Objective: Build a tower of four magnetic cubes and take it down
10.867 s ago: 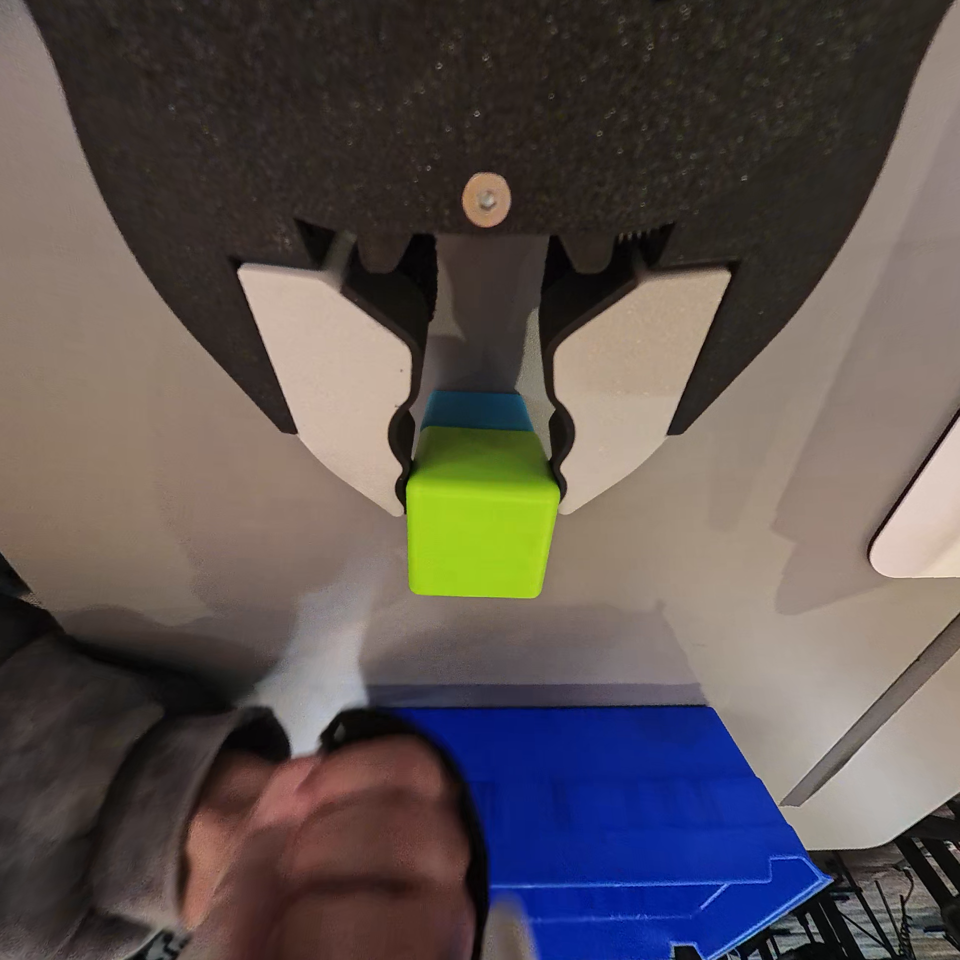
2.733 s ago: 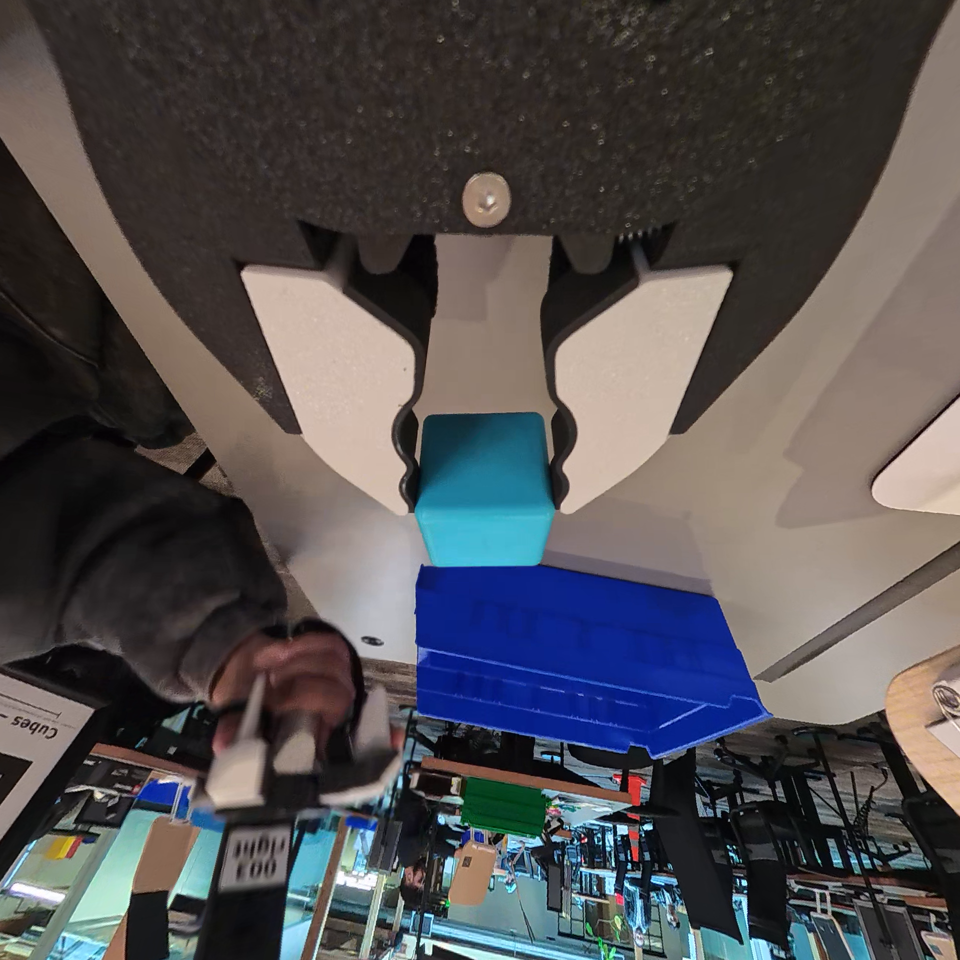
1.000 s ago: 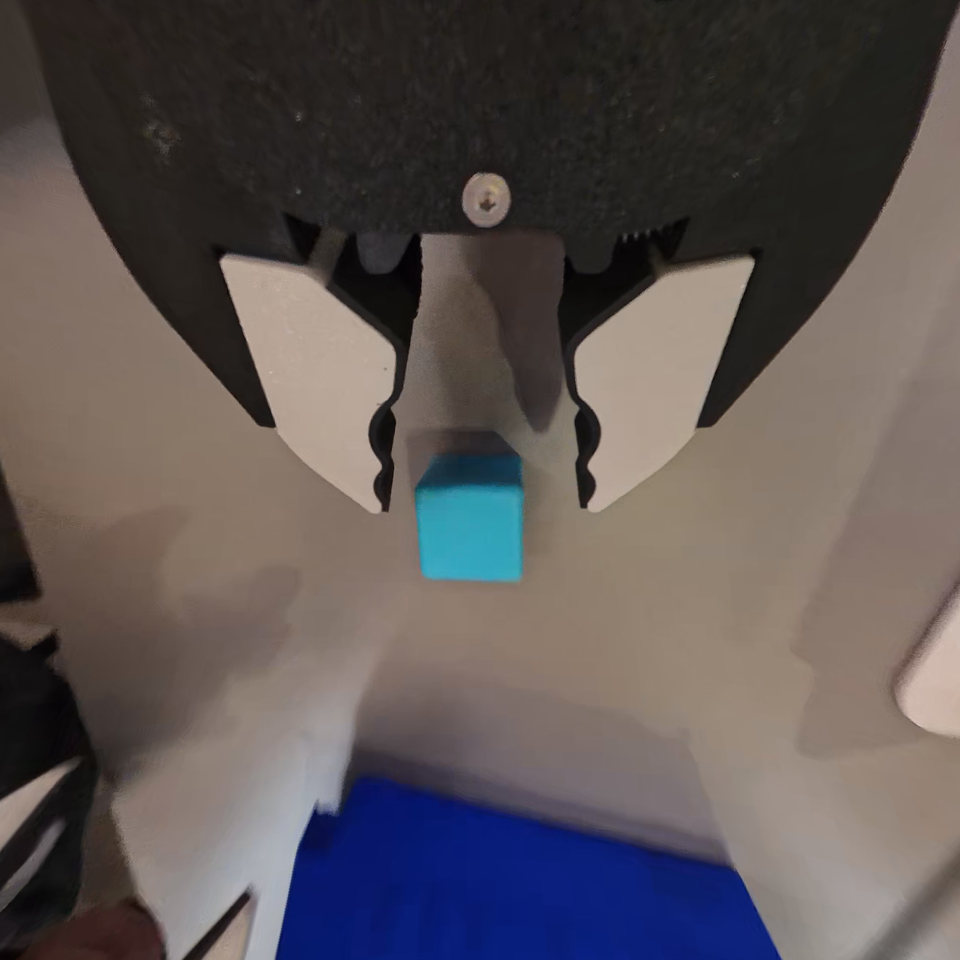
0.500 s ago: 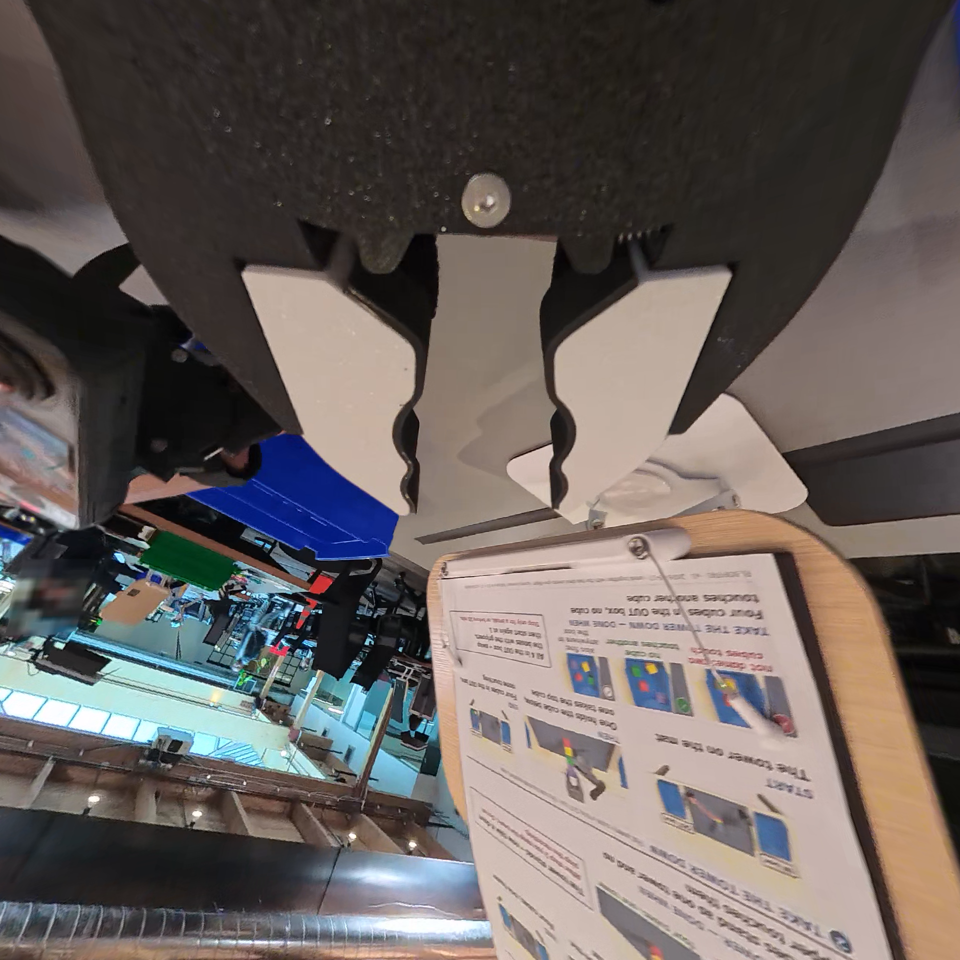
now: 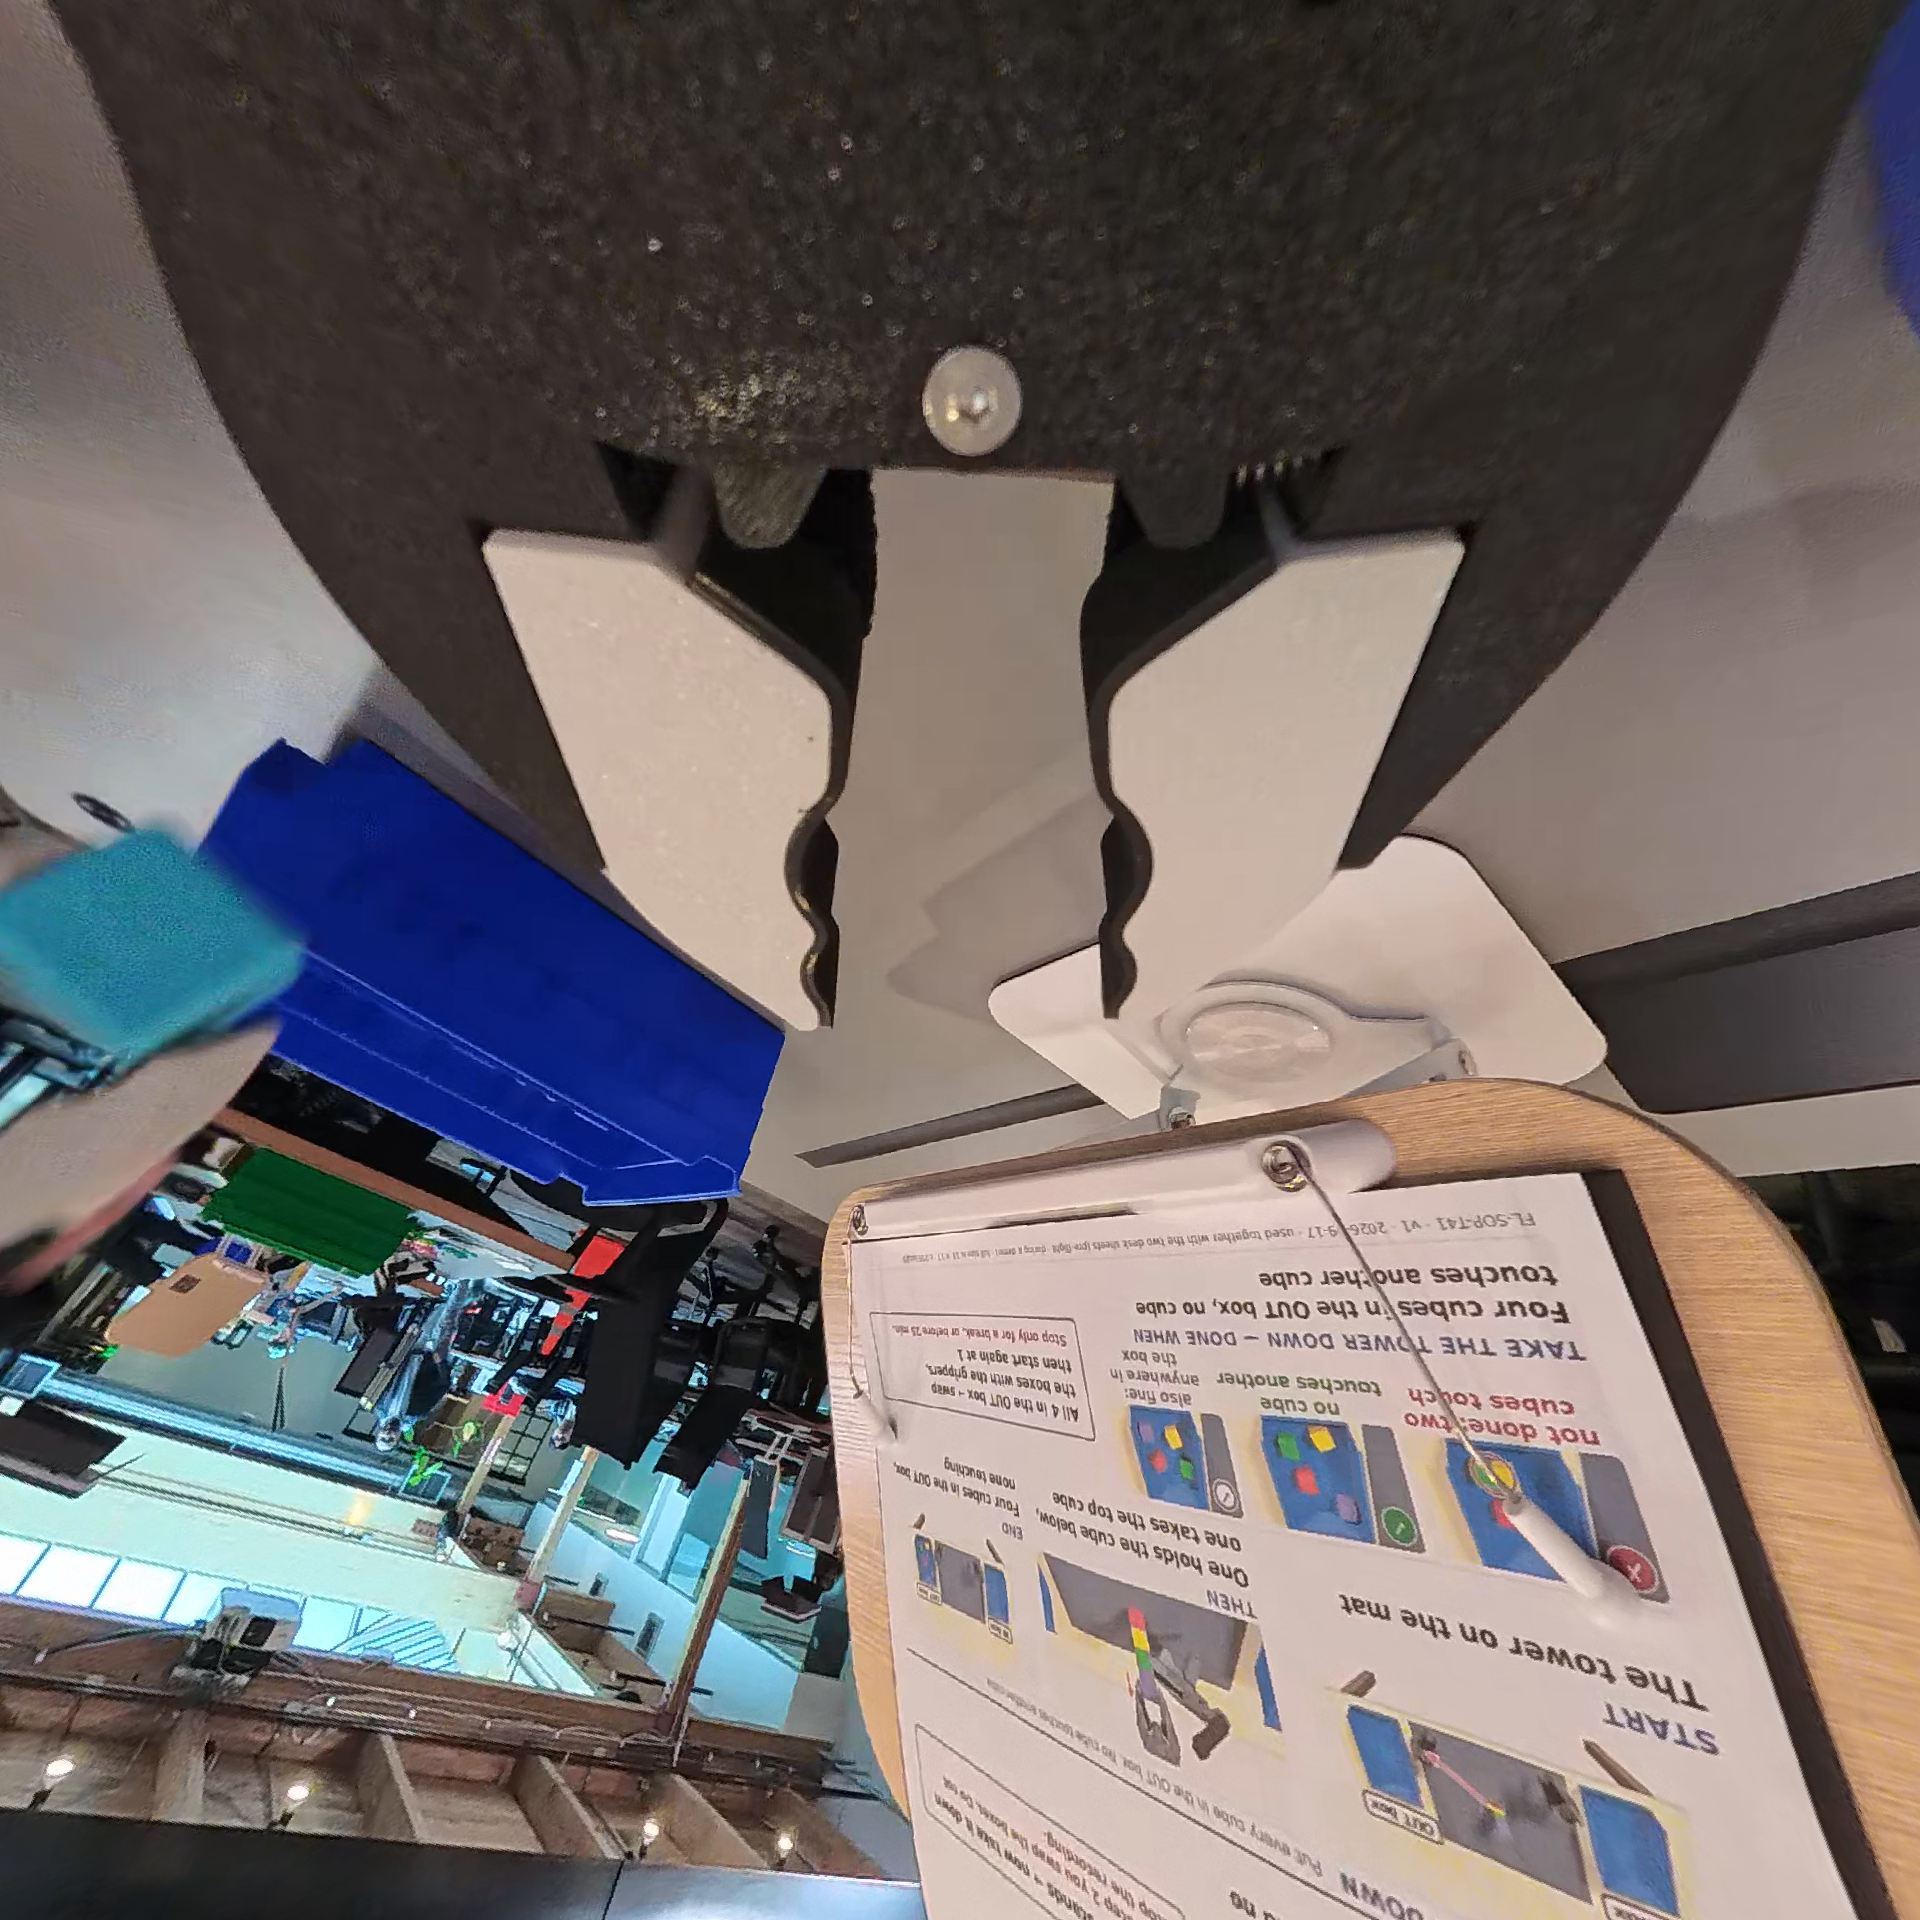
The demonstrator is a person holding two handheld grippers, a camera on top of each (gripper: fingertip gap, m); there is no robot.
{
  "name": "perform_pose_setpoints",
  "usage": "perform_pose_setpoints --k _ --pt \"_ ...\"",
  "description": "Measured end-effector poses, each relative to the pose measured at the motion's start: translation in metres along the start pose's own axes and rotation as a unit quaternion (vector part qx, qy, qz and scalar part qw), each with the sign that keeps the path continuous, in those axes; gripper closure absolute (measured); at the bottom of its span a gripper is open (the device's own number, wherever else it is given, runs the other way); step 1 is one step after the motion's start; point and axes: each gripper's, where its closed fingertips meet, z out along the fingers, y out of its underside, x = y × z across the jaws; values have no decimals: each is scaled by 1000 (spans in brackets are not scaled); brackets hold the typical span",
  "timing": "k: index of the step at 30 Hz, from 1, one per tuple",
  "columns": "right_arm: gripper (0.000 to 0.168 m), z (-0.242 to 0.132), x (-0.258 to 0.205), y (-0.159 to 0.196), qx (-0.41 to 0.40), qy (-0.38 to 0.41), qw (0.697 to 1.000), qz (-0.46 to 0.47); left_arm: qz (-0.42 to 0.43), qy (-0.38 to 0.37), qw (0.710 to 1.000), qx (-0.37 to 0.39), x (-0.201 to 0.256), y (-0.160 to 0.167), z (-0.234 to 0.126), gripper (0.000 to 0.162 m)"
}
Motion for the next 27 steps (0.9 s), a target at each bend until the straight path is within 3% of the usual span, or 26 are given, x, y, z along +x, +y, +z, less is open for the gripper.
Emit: perform_pose_setpoints --k 4,7,14,20,27 --pt "119 -61 24 73 -22 60 994 89 17 -3 1000 -19 3 6 3 114" --pt "118 -65 29 125 -39 61 986 151 26 4 999 -29 9 11 6 114" --pt "118 3 3 196 -81 -4 972 220 58 11 996 -61 19 25 14 115" --pt "118 63 -17 220 -100 -65 960 254 69 11 995 -70 20 28 16 115" --pt "119 87 -28 229 -114 -106 955 254 73 7 995 -75 17 30 16 115"
